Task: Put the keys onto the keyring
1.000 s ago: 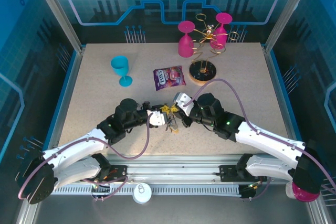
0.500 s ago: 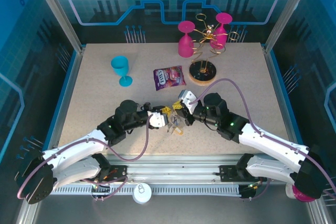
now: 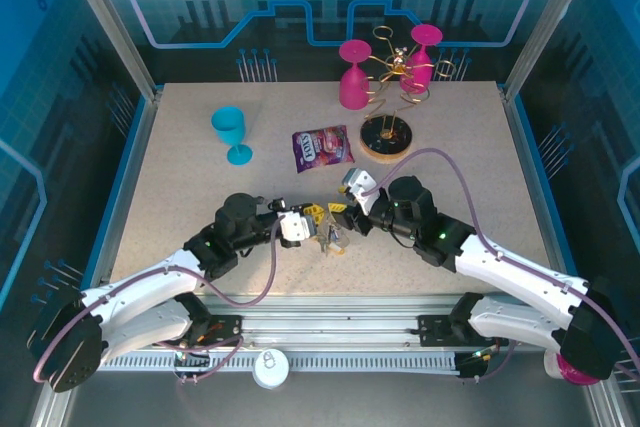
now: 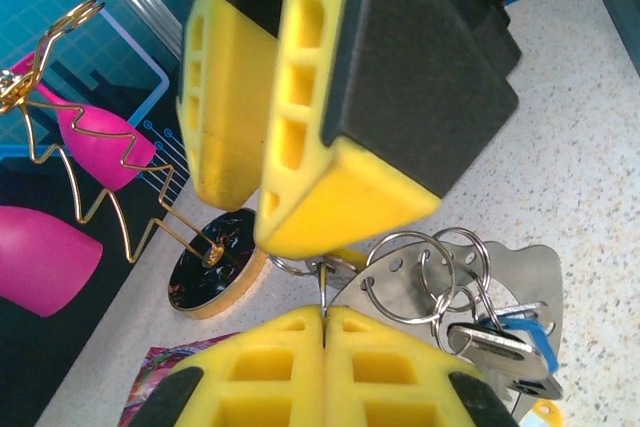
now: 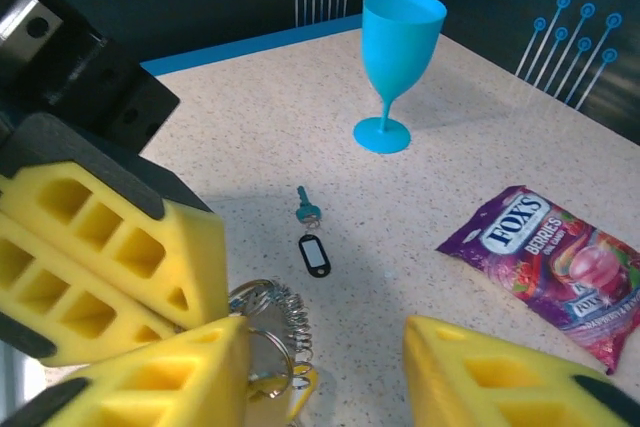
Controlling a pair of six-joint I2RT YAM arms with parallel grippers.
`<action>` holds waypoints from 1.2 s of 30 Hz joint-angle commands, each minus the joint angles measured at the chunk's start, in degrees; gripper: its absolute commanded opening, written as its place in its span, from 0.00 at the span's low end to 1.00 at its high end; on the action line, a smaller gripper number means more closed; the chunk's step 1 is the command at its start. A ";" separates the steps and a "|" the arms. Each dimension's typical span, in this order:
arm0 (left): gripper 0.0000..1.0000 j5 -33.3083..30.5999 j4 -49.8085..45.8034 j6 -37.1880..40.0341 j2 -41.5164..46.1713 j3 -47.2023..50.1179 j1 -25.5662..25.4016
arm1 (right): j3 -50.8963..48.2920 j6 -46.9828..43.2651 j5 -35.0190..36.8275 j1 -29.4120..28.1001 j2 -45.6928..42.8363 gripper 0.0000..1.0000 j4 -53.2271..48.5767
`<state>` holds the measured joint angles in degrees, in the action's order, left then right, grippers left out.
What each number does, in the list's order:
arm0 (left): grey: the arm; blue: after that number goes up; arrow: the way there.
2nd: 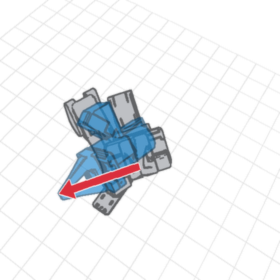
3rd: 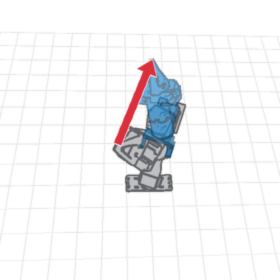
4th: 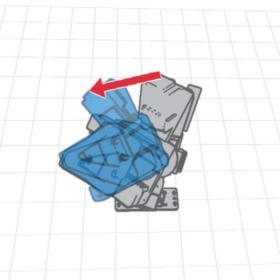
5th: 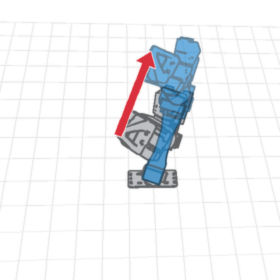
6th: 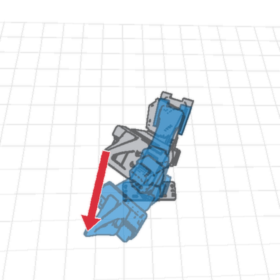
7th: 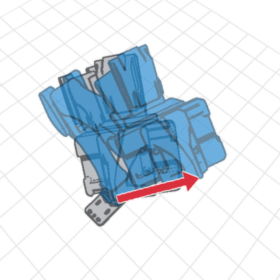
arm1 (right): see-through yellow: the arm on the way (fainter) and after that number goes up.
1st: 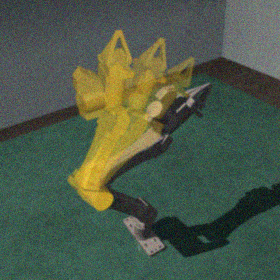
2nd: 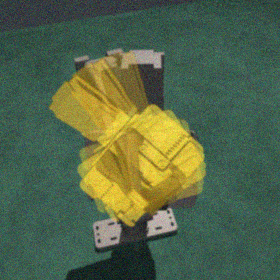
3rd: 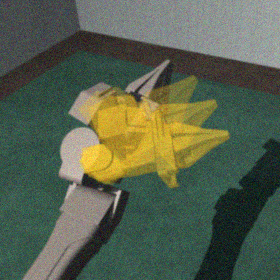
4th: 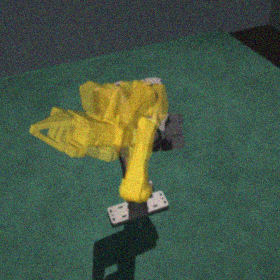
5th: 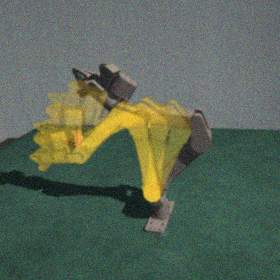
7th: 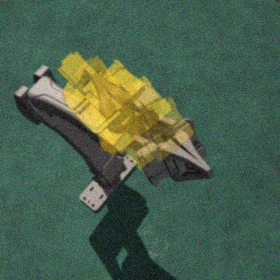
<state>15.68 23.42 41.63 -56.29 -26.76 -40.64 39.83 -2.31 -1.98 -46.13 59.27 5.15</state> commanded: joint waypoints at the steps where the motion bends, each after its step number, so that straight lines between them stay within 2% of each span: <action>1: 0.00 0.72 5.31 -4.90 0.15 0.73 0.37 | 1.13 -0.18 1.97 0.73 -2.98 0.51 -1.04; 5: 0.00 0.64 5.32 -7.35 0.12 1.00 0.34 | 1.82 -1.83 0.28 3.35 -6.52 0.56 -5.44; 8: 0.00 1.61 5.32 -9.44 0.09 0.82 0.60 | 3.22 -3.56 -7.37 7.95 -7.18 0.58 -10.71; 12: 0.00 7.14 6.49 -15.58 0.43 0.92 3.05 | 6.34 -7.24 -16.71 12.39 -4.86 0.56 -16.86; 16: 0.00 13.71 8.17 -21.02 0.75 1.51 5.69 | 6.69 -9.59 -23.40 12.44 -3.27 0.54 -14.41; 19: 0.00 15.89 9.63 -23.12 -0.01 1.67 6.62 | 5.28 -8.87 -26.74 12.18 -1.92 0.53 -10.01; 22: 0.00 15.85 11.17 -24.28 -0.87 1.66 6.87 | 4.67 -7.44 -27.44 11.03 -0.43 0.53 -7.18; 27: 0.00 17.48 14.42 -27.43 -2.57 1.62 7.09 | 2.66 -6.97 -23.53 8.84 0.12 0.52 -1.88; 36: 0.00 16.97 15.69 -30.41 -3.30 1.63 7.28 | 0.84 -8.46 -20.26 7.11 1.06 0.50 -1.46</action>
<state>30.55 34.87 13.23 -59.33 -25.28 -33.89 41.63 -10.17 -23.97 -38.22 59.66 1.80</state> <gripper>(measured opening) 0.049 0.503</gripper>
